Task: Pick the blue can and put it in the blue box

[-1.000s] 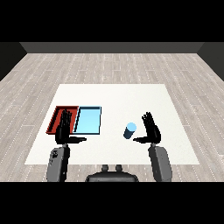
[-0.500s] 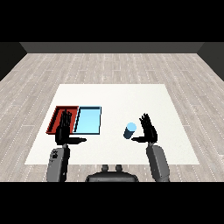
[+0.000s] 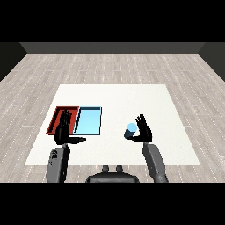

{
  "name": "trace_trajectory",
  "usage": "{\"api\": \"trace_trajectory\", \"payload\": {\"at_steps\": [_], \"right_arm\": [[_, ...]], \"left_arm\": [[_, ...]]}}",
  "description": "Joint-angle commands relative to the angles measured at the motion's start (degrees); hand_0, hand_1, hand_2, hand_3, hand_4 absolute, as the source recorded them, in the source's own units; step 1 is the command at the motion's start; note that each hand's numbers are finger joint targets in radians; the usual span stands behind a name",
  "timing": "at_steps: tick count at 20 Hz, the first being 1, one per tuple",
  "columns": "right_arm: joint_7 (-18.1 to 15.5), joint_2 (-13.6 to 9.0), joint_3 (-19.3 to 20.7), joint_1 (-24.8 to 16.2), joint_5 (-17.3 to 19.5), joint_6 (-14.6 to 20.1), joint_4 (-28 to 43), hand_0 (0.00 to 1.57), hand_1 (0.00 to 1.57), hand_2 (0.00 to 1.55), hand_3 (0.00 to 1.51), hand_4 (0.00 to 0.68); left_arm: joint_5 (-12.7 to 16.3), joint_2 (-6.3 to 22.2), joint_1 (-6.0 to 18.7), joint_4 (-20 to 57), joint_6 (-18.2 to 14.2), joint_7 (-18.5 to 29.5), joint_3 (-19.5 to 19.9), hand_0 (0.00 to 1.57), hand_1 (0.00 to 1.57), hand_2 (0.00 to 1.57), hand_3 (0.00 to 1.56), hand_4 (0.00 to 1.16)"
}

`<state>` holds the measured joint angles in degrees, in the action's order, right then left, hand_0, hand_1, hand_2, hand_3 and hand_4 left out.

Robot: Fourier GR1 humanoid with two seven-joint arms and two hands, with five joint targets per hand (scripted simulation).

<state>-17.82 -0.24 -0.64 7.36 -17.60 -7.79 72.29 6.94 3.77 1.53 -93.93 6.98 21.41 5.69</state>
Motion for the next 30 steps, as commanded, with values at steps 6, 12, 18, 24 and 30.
{"api": "trace_trajectory", "payload": {"at_steps": [6, 12, 18, 24, 30], "right_arm": [[-1.4, -0.8, 1.5, 4.7, -2.6, -1.1, -7.1, 0.00, 0.00, 0.00, 0.00, 0.000], [0.7, 0.2, -9.3, 1.9, -4.5, 8.4, -1.5, 0.00, 0.00, 0.00, 0.00, 0.000], [-3.9, 0.2, -4.4, 6.3, -1.9, 1.3, -12.5, 0.00, 0.00, 0.00, 0.00, 0.000], [-7.3, 0.2, -4.4, 7.3, -0.6, 8.5, -16.8, 0.00, 0.00, 0.00, 0.00, 0.000], [-2.7, 0.2, -5.5, 11.9, 4.2, 22.8, -16.4, 1.49, 1.49, 1.48, 1.44, 0.634]], "left_arm": [[0.4, -1.4, -2.2, -5.5, -1.0, -3.5, -2.0, 0.00, 0.00, 0.00, 0.00, 0.00], [-0.4, -0.8, -4.0, -6.5, -0.5, -2.1, -1.6, 0.00, 0.00, 0.00, 0.00, 0.00], [-0.7, -1.9, 0.7, 0.4, -1.7, 0.3, -1.3, 0.00, 0.00, 0.00, 0.00, 0.00], [1.2, 0.2, 0.2, 0.2, 0.3, -0.8, 0.7, 0.00, 0.00, 0.00, 0.00, 0.00], [0.1, -0.9, -1.4, -1.5, -0.9, 0.4, 0.0, 0.00, 0.00, 0.00, 0.00, 0.00]]}}
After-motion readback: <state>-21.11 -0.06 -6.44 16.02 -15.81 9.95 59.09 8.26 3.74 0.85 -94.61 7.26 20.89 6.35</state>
